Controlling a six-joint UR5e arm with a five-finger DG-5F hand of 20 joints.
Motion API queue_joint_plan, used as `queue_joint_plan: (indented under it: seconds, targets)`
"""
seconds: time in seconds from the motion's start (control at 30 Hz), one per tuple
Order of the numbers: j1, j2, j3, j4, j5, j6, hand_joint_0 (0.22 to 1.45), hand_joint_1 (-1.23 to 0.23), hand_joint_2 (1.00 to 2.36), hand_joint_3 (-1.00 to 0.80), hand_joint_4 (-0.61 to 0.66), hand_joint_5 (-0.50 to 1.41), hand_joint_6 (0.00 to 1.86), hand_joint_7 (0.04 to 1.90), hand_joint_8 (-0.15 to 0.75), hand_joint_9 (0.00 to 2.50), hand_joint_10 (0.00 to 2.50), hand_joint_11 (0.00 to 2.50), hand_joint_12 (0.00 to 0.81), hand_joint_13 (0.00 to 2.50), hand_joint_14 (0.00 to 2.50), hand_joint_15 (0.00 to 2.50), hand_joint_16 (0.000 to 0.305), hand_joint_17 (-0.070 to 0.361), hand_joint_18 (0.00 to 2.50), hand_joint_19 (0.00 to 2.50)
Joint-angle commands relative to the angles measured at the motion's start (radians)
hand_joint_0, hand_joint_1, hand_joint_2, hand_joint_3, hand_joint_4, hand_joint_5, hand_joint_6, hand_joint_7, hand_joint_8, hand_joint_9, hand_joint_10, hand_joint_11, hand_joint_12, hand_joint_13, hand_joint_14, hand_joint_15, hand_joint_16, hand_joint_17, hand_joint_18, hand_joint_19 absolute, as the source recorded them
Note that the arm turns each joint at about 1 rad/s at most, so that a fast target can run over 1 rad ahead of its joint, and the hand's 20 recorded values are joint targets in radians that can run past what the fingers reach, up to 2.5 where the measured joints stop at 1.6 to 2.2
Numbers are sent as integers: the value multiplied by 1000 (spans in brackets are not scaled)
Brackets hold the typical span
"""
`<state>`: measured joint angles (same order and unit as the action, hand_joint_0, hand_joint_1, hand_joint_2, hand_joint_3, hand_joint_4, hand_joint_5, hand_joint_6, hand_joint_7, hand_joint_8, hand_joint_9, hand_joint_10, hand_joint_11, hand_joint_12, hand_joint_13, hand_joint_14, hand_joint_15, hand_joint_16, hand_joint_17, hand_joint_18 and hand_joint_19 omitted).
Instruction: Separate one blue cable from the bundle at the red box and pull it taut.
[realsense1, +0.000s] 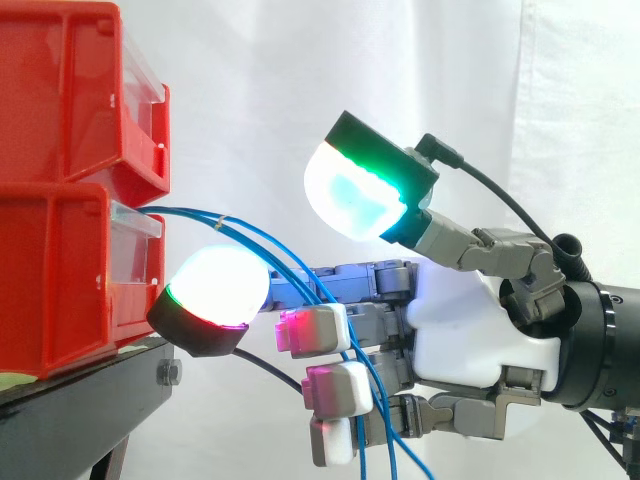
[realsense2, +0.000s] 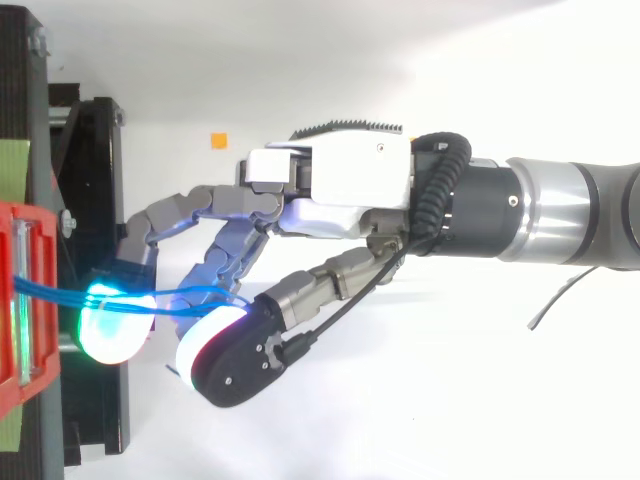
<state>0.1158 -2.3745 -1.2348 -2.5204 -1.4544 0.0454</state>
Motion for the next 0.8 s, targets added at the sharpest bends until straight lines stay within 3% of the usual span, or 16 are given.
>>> queue_joint_plan:
  seconds: [0.0,0.3,0.4,0.77]
  targets:
    - [-8,1,2,0,-11,1,611,-587,1011,-378,180,-162,503,933,200,993,29,1241,318,1140,26,920,44,100,817,804]
    - [-30,0,37,-11,-54,-2,616,-589,1012,-366,164,-155,503,980,167,1064,26,1376,293,1243,27,1097,45,102,874,842]
    - [-34,1,57,-43,-69,-13,624,-599,1014,-348,150,-151,503,1003,160,1082,24,1429,289,1258,27,1135,45,102,876,851]
    - [-33,0,57,-41,-70,-33,640,-608,1018,-278,100,-137,502,1113,129,1172,13,1661,275,1312,26,1233,46,102,906,877]
